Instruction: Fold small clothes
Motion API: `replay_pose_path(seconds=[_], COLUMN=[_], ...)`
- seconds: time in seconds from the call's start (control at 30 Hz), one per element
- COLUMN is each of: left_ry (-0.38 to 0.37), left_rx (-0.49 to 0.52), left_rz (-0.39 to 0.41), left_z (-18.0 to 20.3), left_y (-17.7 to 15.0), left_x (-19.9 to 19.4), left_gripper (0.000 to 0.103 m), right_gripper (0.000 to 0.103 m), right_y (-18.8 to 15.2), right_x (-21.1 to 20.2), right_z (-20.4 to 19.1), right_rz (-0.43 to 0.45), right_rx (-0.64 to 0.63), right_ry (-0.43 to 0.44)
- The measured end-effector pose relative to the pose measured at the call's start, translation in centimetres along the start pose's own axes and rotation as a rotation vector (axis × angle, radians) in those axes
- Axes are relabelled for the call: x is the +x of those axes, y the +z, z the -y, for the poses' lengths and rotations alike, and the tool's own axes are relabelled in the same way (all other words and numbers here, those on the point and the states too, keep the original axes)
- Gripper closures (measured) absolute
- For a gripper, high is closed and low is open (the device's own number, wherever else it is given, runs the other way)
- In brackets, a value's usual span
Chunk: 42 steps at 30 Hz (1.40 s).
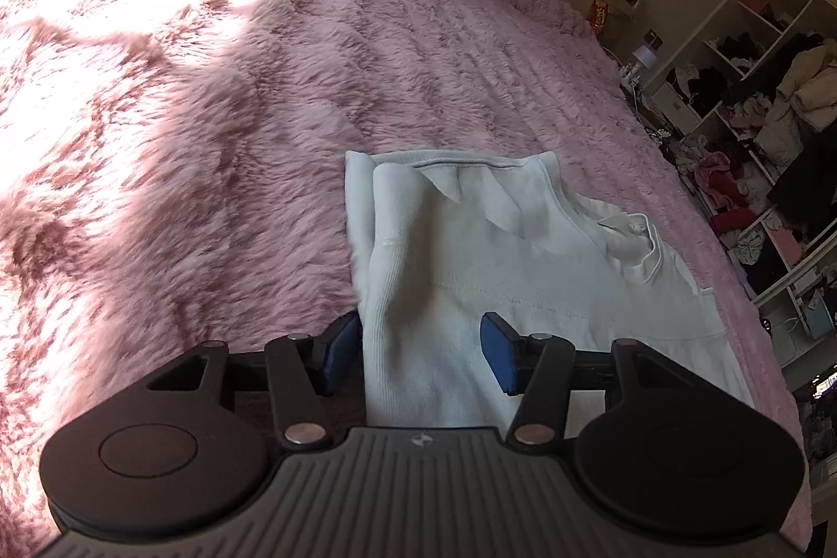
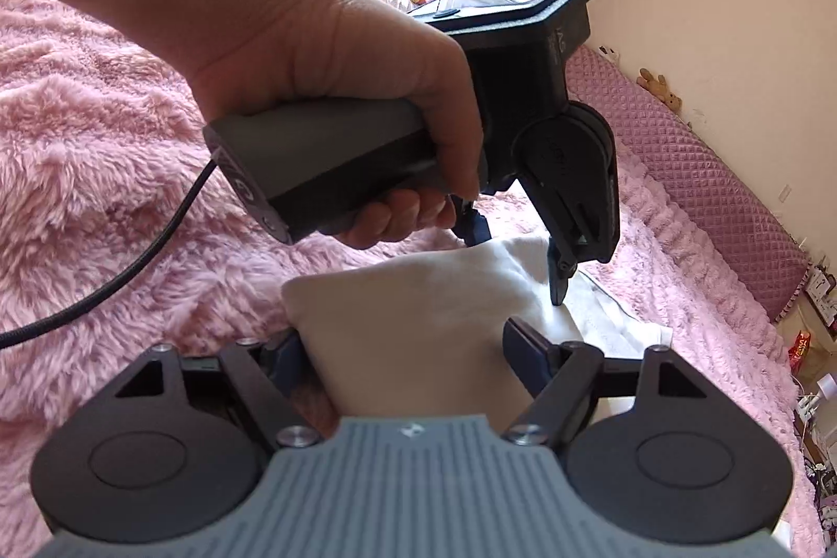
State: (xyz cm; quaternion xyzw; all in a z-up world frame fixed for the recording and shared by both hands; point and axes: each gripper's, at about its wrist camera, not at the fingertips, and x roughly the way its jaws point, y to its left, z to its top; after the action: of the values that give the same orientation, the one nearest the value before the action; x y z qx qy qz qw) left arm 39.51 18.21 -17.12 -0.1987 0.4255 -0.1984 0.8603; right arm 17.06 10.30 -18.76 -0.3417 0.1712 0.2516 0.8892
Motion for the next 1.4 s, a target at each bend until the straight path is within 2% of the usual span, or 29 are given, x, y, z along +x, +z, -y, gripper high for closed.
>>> replay_pose_path(seconds=[0.03, 0.17, 0.27, 0.53, 0.57, 0.6, 0.63, 0.67, 0.7, 0.77, 0.8, 0.9, 1.07, 1.27, 1.4], left_ry=[-0.006, -0.11, -0.145, -0.163, -0.167, -0.159, -0.133, -0.108, -0.101, -0.107, -0.105, -0.09, -0.059, -0.066, -0.048], left_rx=[-0.007, -0.125, -0.197, -0.279, -0.278, -0.263, -0.24, -0.218, -0.204, -0.201, -0.194, -0.17, -0.116, -0.089, -0.067], left_rz=[-0.001, -0.008, 0.006, 0.0, -0.002, -0.005, -0.005, -0.01, -0.015, -0.009, -0.005, 0.003, 0.034, 0.061, 0.075], left_z=[0.0, -1.3, -2.4, -3.4, -3.4, -3.2, -2.9, -2.8, -2.7, -2.7, -2.7, -2.2, -0.6, 2.2, 5.2], left_y=[0.2, 1.0, 1.3, 2.8, 3.1, 3.2, 3.3, 3.4, 3.4, 3.3, 3.2, 3.0, 3.5, 4.9, 5.4], left_x=[0.2, 1.4, 1.8, 3.1, 3.3, 3.3, 3.3, 3.3, 3.3, 3.0, 2.9, 2.5, 1.5, -0.3, -1.1], left_gripper=[0.041, 0.039, 0.039, 0.039, 0.043, 0.054, 0.062, 0.073, 0.077, 0.08, 0.082, 0.084, 0.087, 0.088, 0.088], right_gripper=[0.03, 0.029, 0.029, 0.029, 0.029, 0.03, 0.032, 0.041, 0.05, 0.088, 0.095, 0.098, 0.099, 0.099, 0.099], right_y=[0.1, -0.1, -0.2, -0.5, -0.6, -0.6, -0.6, -0.6, -0.7, -0.8, -0.8, -0.6, 0.1, 0.7, 0.1], right_x=[0.1, -0.3, -0.6, -1.3, -1.0, -1.1, -1.1, -1.3, -1.5, -1.7, -1.8, -2.5, -4.2, -7.6, -9.7], right_z=[-0.1, -0.6, -1.3, -1.9, -1.8, -2.0, -2.2, -2.3, -2.4, -2.6, -2.7, -2.1, 0.2, 4.0, 6.8], right_rz=[0.003, 0.024, 0.045, 0.077, 0.083, 0.089, 0.094, 0.099, 0.102, 0.095, 0.084, 0.079, 0.061, 0.083, 0.054], right_rx=[-0.005, -0.045, -0.076, -0.097, -0.104, -0.112, -0.12, -0.129, -0.133, -0.14, -0.144, -0.101, 0.072, 0.251, 0.386], right_ry=[-0.01, -0.059, -0.083, -0.116, -0.122, -0.129, -0.131, -0.127, -0.11, -0.074, -0.06, -0.05, -0.024, -0.054, -0.059])
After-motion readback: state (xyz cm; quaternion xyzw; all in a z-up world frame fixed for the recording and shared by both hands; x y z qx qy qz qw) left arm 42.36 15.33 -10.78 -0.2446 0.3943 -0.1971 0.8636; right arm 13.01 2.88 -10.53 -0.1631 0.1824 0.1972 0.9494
